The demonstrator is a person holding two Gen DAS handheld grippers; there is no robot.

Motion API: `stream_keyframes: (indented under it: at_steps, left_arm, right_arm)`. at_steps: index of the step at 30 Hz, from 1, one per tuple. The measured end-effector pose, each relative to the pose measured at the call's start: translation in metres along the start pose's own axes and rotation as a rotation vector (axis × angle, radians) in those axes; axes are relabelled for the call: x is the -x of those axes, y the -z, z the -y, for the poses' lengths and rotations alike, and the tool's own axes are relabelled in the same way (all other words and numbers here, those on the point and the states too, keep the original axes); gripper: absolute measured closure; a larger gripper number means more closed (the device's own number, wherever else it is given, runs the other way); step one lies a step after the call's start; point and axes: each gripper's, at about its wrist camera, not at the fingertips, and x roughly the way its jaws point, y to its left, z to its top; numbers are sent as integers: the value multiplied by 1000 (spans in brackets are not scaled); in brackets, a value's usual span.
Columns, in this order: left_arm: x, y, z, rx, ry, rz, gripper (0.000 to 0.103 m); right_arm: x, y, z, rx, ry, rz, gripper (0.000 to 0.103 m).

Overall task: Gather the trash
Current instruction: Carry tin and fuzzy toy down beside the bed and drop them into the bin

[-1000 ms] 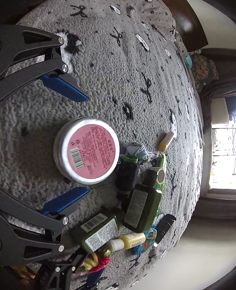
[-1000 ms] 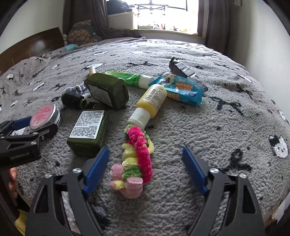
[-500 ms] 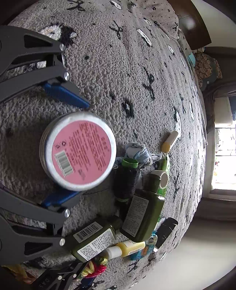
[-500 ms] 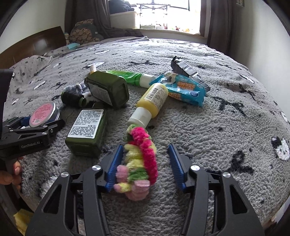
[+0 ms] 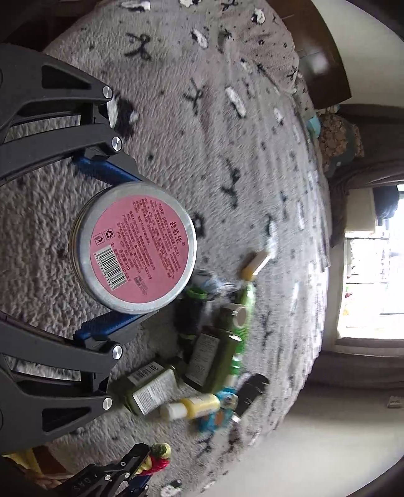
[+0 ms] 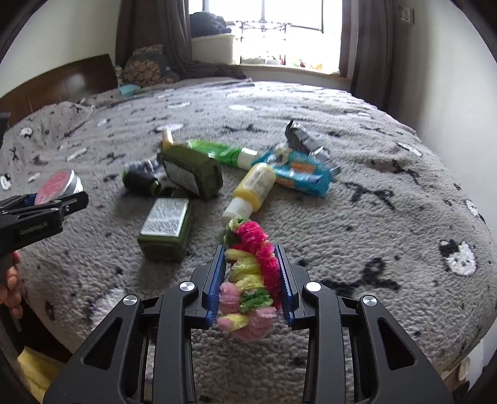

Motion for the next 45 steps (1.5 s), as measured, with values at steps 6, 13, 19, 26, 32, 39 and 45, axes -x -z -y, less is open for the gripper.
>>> stream_keyframes:
  at_steps: [6, 13, 19, 26, 32, 39, 45]
  left_arm:
    - [71, -19, 10, -32, 15, 137, 36]
    - [147, -16, 24, -105, 21, 259, 36]
    - [173, 24, 29, -106, 93, 268, 36]
    - [159, 92, 41, -120, 154, 164, 36]
    - [133, 144, 48, -134, 186, 26, 36]
    - [98, 198, 50, -115, 224, -138, 36]
    - [75, 236, 52, -109, 245, -257, 36]
  right_arm:
    - [67, -18, 0, -2, -35, 145, 71]
    - [141, -27, -3, 20, -80, 280, 71]
    - [179, -1, -1, 38, -117, 326, 70]
    - [170, 50, -6, 29, -122, 234, 70]
    - [129, 94, -14, -2, -174, 59, 70]
    - [88, 140, -25, 8, -163, -94, 70]
    - [61, 162, -30, 21, -158, -201, 70]
